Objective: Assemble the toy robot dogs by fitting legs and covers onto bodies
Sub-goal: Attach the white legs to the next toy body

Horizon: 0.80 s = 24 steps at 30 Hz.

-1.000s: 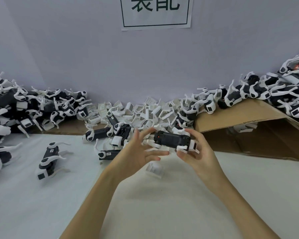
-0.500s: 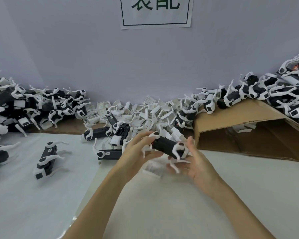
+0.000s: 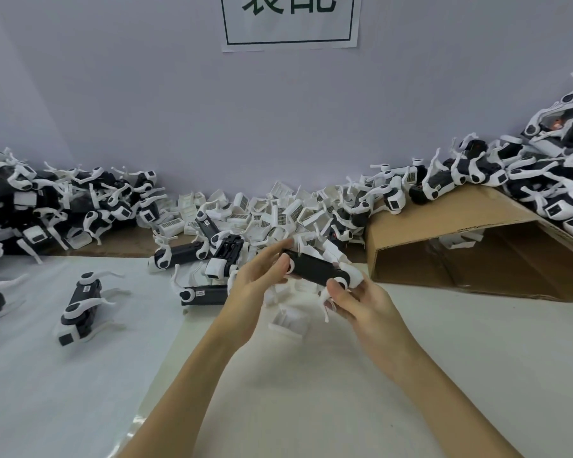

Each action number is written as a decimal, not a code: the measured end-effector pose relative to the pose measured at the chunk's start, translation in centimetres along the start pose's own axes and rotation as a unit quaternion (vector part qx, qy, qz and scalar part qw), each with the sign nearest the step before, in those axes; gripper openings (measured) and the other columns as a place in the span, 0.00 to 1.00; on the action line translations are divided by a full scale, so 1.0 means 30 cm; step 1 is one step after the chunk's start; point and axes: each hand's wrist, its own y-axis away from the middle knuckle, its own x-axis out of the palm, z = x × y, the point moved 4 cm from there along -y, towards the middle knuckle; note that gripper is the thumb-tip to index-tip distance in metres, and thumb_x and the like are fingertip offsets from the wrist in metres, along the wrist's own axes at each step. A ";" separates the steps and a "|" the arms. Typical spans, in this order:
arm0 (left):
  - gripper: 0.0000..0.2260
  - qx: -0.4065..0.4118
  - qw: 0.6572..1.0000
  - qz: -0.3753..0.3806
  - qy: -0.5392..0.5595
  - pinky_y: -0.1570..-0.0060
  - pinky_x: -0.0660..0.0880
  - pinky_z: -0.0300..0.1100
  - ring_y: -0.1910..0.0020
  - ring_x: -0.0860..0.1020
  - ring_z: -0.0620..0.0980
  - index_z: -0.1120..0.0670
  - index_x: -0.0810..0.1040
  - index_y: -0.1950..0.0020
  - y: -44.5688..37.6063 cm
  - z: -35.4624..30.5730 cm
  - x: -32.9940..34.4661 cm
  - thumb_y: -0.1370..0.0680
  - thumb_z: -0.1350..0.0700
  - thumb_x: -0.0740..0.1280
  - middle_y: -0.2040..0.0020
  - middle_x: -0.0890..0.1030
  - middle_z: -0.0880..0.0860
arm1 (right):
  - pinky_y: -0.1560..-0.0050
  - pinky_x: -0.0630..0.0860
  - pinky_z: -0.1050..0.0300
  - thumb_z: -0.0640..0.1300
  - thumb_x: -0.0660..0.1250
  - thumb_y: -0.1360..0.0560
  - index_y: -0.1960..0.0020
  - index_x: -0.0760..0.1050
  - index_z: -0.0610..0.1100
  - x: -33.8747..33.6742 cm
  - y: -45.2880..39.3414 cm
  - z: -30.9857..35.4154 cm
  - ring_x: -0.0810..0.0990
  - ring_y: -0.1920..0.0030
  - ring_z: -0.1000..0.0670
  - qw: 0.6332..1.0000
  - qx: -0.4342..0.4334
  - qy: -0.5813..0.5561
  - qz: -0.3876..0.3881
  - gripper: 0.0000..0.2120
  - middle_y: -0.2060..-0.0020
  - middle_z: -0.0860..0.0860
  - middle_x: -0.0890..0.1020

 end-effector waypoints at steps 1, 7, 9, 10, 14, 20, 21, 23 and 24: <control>0.26 0.013 1.000 0.010 0.008 0.29 0.68 0.50 0.27 0.75 0.45 0.40 0.78 0.25 0.002 -0.005 0.005 0.22 0.34 0.71 0.27 0.79 0.44 | 0.33 0.77 0.50 0.51 0.77 0.27 0.33 0.79 0.50 -0.003 0.002 0.010 0.83 0.37 0.46 1.000 -0.007 0.004 0.003 0.24 0.41 0.47 0.86; 0.26 0.014 0.998 0.065 0.016 0.26 0.64 0.46 0.22 0.70 0.43 0.42 0.75 0.22 0.009 -0.019 0.016 0.19 0.39 0.70 0.24 0.77 0.44 | 0.40 0.77 0.60 0.53 0.79 0.29 0.32 0.77 0.50 -0.032 0.012 0.081 0.82 0.37 0.54 0.996 -0.071 0.041 -0.024 0.28 0.41 0.53 0.85; 0.22 0.009 0.999 0.050 -0.005 0.32 0.72 0.40 0.27 0.77 0.45 0.44 0.79 0.25 0.011 -0.011 0.023 0.19 0.42 0.72 0.30 0.82 0.48 | 0.40 0.77 0.60 0.53 0.76 0.28 0.34 0.79 0.49 -0.033 0.016 0.095 0.82 0.38 0.53 0.995 -0.082 0.047 -0.034 0.25 0.42 0.51 0.85; 0.20 0.014 0.999 0.037 -0.013 0.35 0.75 0.37 0.31 0.80 0.46 0.45 0.80 0.27 0.011 -0.008 0.031 0.18 0.45 0.72 0.34 0.84 0.49 | 0.40 0.76 0.61 0.53 0.75 0.28 0.35 0.80 0.48 -0.033 0.018 0.100 0.82 0.40 0.53 0.994 -0.089 0.057 -0.039 0.23 0.43 0.51 0.86; 0.19 0.036 0.998 -0.003 -0.053 0.38 0.74 0.30 0.35 0.82 0.42 0.42 0.79 0.27 0.019 -0.013 0.065 0.16 0.40 0.66 0.38 0.86 0.45 | 0.46 0.77 0.62 0.57 0.75 0.30 0.39 0.81 0.46 -0.039 0.027 0.099 0.83 0.42 0.51 0.990 -0.082 0.049 -0.104 0.24 0.46 0.49 0.86; 0.12 0.009 0.996 0.045 -0.071 0.55 0.76 0.35 0.61 0.80 0.50 0.47 0.86 0.47 0.024 -0.002 0.101 0.17 0.42 0.67 0.60 0.84 0.49 | 0.45 0.81 0.50 0.70 0.67 0.30 0.38 0.82 0.48 -0.019 0.027 0.077 0.86 0.44 0.45 0.995 0.033 -0.009 -0.095 0.32 0.47 0.48 0.87; 0.16 -0.010 0.998 0.046 -0.051 0.55 0.74 0.36 0.62 0.79 0.52 0.50 0.87 0.49 0.022 0.000 0.087 0.18 0.39 0.67 0.60 0.84 0.51 | 0.47 0.80 0.49 0.72 0.64 0.29 0.37 0.82 0.47 -0.024 0.027 0.078 0.87 0.47 0.44 0.993 0.077 -0.058 -0.074 0.34 0.48 0.46 0.87; 0.23 -0.060 0.996 0.073 0.004 0.55 0.73 0.44 0.60 0.76 0.56 0.56 0.87 0.50 0.019 0.013 0.064 0.18 0.37 0.67 0.58 0.84 0.55 | 0.51 0.79 0.50 0.72 0.64 0.26 0.37 0.83 0.47 -0.035 0.032 0.086 0.84 0.56 0.46 0.988 0.123 -0.088 -0.024 0.33 0.52 0.44 0.85; 0.24 -0.078 0.992 0.093 0.022 0.56 0.73 0.48 0.59 0.76 0.58 0.59 0.86 0.50 0.019 0.021 0.059 0.17 0.37 0.68 0.57 0.84 0.57 | 0.54 0.78 0.52 0.71 0.65 0.25 0.38 0.84 0.46 -0.037 0.034 0.085 0.82 0.59 0.48 0.990 0.122 -0.076 0.001 0.31 0.53 0.44 0.83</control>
